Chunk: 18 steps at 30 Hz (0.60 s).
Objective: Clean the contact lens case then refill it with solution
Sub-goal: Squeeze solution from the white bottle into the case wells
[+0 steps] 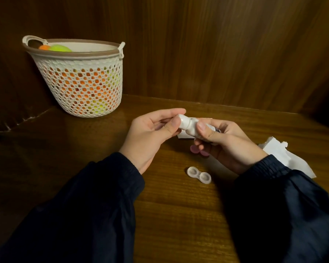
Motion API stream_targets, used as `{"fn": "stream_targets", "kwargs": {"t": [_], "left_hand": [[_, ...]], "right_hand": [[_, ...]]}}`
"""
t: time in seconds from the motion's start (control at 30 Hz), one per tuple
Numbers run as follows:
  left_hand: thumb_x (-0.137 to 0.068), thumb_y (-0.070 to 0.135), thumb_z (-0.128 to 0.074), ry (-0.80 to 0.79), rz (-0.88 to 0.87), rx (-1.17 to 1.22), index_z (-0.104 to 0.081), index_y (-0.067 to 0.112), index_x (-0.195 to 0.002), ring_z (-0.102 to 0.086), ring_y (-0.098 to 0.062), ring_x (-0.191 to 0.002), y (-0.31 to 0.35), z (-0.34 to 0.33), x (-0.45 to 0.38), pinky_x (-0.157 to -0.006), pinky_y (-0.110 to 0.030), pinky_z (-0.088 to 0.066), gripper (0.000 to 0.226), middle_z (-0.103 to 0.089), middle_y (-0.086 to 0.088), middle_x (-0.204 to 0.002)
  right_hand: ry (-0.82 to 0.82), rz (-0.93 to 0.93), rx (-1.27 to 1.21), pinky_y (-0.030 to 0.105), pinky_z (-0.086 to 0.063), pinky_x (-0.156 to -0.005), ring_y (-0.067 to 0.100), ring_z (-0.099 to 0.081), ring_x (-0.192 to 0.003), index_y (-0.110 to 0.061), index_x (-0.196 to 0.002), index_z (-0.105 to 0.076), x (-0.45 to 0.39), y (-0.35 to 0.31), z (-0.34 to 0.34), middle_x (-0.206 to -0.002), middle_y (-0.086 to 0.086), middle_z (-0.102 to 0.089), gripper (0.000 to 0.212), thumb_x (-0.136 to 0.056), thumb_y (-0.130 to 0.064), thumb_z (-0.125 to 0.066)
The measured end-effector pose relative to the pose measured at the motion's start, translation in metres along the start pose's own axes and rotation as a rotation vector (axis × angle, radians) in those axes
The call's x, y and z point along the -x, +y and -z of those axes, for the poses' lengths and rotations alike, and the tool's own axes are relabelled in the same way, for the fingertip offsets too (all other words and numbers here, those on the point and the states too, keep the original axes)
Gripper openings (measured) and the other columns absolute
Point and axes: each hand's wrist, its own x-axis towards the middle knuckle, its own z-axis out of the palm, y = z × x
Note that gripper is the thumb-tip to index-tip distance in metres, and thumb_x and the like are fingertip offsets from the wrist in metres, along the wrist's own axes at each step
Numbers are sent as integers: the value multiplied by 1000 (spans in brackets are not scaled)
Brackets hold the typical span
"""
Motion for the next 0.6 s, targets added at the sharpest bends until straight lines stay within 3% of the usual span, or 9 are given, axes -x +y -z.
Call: {"fn": "stream_targets", "kwargs": {"t": [0.17, 0.27, 0.4, 0.53, 0.6], "left_hand": [[-88, 27, -72, 8, -62, -27, -75, 16, -126, -71, -17, -123, 5, -5, 1, -95, -30, -61, 40, -77, -3, -125], [-89, 29, -72, 31, -113, -76, -73, 16, -130, -71, -16, -123, 3, -9, 2, -94, -31, -62, 44, -77, -1, -126], [-90, 38, -73, 19, -134, -123, -66, 24, -139, -72, -14, -121, 1, -12, 3, -95, -32, -62, 52, -76, 4, -129], [-99, 39, -69, 19, -125, -450, -66, 31, -133, -71, -8, -115, -5, -13, 5, -97, -37, -62, 36, -73, 12, -126], [-96, 40, -67, -12, -141, -658, -72, 30, -115, -68, -1, -106, -10, -16, 7, -90, -26, -60, 22, -71, 15, -116]], "right_hand": [[-9, 50, 65, 40, -50, -75, 18, -69, -78, -21, -115, -83, 0, -14, 4, -104, 18, -74, 46, -75, -42, -91], [-5, 136, 297, 31, -64, -78, 15, -77, -88, -28, -112, -83, 6, -26, 11, -111, 4, -81, 37, -77, -36, -92], [8, 170, 455, 25, -63, -76, 14, -79, -91, -31, -110, -83, 8, -33, 13, -105, -1, -83, 39, -73, -36, -94], [322, 126, 414, 34, -62, -70, 18, -79, -92, -23, -115, -75, -1, -30, 36, -105, 1, -82, 53, -70, -40, -97], [541, 70, 518, 35, -61, -74, 18, -77, -95, -24, -116, -68, -5, -24, 48, -105, -2, -80, 50, -76, -35, -96]]}}
